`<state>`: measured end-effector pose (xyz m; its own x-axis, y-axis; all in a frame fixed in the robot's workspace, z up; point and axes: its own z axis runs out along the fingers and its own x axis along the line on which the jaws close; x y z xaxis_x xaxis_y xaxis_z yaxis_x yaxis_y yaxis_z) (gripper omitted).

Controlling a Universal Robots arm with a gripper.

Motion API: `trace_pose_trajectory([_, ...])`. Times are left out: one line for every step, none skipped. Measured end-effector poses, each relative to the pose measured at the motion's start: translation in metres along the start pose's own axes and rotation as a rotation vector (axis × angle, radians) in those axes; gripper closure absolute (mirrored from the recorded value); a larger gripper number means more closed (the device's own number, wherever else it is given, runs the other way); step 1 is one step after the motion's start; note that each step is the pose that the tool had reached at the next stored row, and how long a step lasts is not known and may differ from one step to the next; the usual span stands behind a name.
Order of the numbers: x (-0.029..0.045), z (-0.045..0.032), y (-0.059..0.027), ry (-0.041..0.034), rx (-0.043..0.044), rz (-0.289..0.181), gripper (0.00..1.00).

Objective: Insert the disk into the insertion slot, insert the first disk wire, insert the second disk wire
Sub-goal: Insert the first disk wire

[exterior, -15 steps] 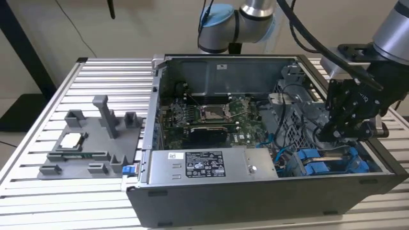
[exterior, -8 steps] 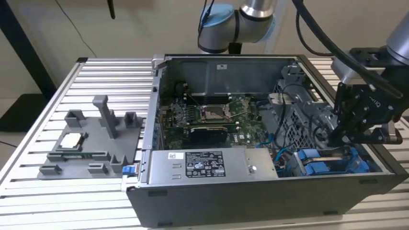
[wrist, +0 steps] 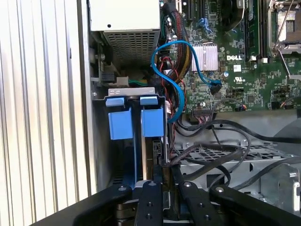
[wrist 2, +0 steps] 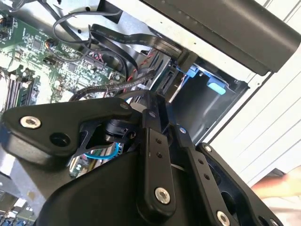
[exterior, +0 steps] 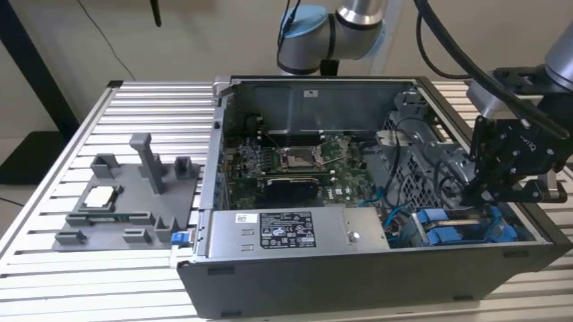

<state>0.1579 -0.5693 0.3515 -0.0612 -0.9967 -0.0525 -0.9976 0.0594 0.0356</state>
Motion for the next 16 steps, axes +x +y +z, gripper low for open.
trace_pose_trajectory([0.0,0.0,-0.0002,0.0,0.0,0.0,0.81])
trace_pose_trajectory([0.0001,-0.0001,-0.0007,0.0001,0.0,0.0,0.81])
trace_pose_trajectory([0.0002,0.0,-0.0013,-0.0001,0.0,0.0,0.81])
trace_pose_trajectory([0.0003,-0.0001,-0.002,0.0,0.0,0.0,0.81])
trace_pose_trajectory([0.0004,-0.0001,-0.0028,0.0001,0.0,0.0,0.81])
trace_pose_trajectory([0.0005,-0.0002,-0.0036,0.0001,0.0,0.0,0.81])
trace_pose_trajectory([0.0006,-0.0002,-0.0042,0.0001,0.0,0.0,0.81])
trace_pose_trajectory([0.0007,-0.0002,-0.0046,0.0001,0.0,0.0,0.81])
trace_pose_trajectory([0.0007,-0.0002,-0.0046,0.0001,0.0,0.0,0.81])
trace_pose_trajectory([0.0007,-0.0002,-0.0046,0.0,0.0,0.0,0.81])
trace_pose_trajectory([0.0007,-0.0002,-0.0046,0.0,0.0,0.0,0.81])
trace_pose_trajectory([0.0007,-0.0002,-0.0047,0.0,0.0,0.0,0.81])
trace_pose_trajectory([0.0007,-0.0002,-0.0047,0.0,0.0,0.0,0.81])
trace_pose_trajectory([0.0007,-0.0002,-0.0048,0.0001,0.0001,0.0,0.81])
trace_pose_trajectory([0.0007,-0.0002,-0.005,0.0,-0.0001,0.0,0.81])
trace_pose_trajectory([0.0007,-0.0002,-0.0052,0.0001,-0.0001,0.0,0.81])
